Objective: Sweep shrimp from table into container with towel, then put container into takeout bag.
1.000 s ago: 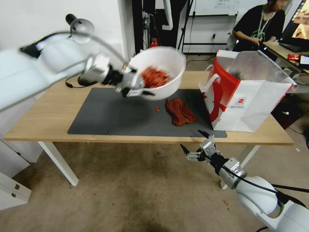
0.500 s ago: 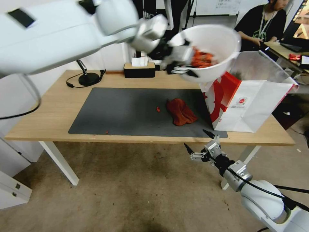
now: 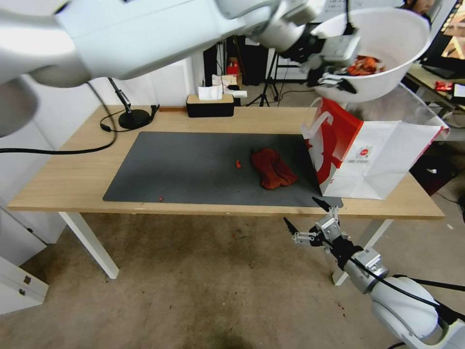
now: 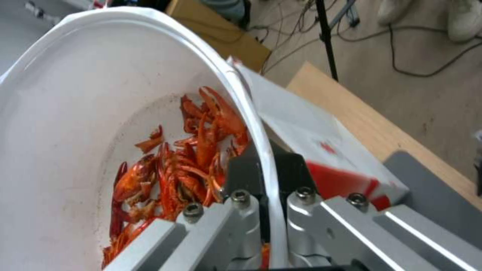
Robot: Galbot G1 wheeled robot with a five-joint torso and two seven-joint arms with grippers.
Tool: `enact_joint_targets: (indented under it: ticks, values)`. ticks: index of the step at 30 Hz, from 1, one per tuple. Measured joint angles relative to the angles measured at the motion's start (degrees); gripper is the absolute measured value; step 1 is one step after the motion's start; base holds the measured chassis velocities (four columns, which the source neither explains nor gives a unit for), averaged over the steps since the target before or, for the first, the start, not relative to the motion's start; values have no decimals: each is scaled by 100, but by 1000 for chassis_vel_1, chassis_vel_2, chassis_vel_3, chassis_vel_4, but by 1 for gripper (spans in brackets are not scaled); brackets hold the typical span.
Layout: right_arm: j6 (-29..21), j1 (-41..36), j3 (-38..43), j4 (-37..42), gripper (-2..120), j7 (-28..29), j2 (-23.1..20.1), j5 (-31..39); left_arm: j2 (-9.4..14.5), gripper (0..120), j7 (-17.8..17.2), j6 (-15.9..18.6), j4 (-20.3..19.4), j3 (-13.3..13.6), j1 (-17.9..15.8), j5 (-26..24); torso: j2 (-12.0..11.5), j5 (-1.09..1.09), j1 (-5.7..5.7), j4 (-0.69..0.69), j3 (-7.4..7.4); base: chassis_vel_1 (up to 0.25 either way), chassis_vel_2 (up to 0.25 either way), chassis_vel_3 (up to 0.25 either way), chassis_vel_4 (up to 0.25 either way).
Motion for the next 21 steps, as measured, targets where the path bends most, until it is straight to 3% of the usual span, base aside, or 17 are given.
enact_joint_targets:
  ticks: [1, 3, 4, 6, 10, 13, 21]
  values:
    - [0, 0, 0, 0, 100, 0, 0, 0, 0, 0, 0, 0, 0, 0, 0, 0, 0, 0, 0, 0, 0, 0, 0, 0, 0]
    - [22, -58, 55, -7, 100, -10, 9, 2, -359, 0, 108, -86, 389, -132, 116, 125, 0, 0, 0, 0, 0, 0, 0, 0, 0]
    - [22, -58, 55, -7, 100, -10, 9, 2, -359, 0, 108, -86, 389, -132, 116, 125, 0, 0, 0, 0, 0, 0, 0, 0, 0]
    - [62, -132, 140, -13, 100, -27, 13, 4, -687, 0, 239, -200, 822, -262, 241, 287, 0, 0, 0, -1, 0, 0, 0, 0, 0]
    - [107, -221, 224, -6, 100, -44, 37, 5, -972, 0, 263, -240, 1158, -323, 396, 415, 0, 0, 0, 1, 0, 0, 0, 0, 0]
    - [144, -283, 258, 12, 100, -65, 62, 5, -1111, 0, 240, -240, 1261, -345, 543, 463, 0, 0, 0, 0, 0, 0, 0, 0, 0]
    - [190, -292, 254, 6, 100, -97, 97, -7, -1129, 0, 119, -222, 1256, -253, 768, 464, 1, -1, -1, 1, 0, 0, 0, 0, 0]
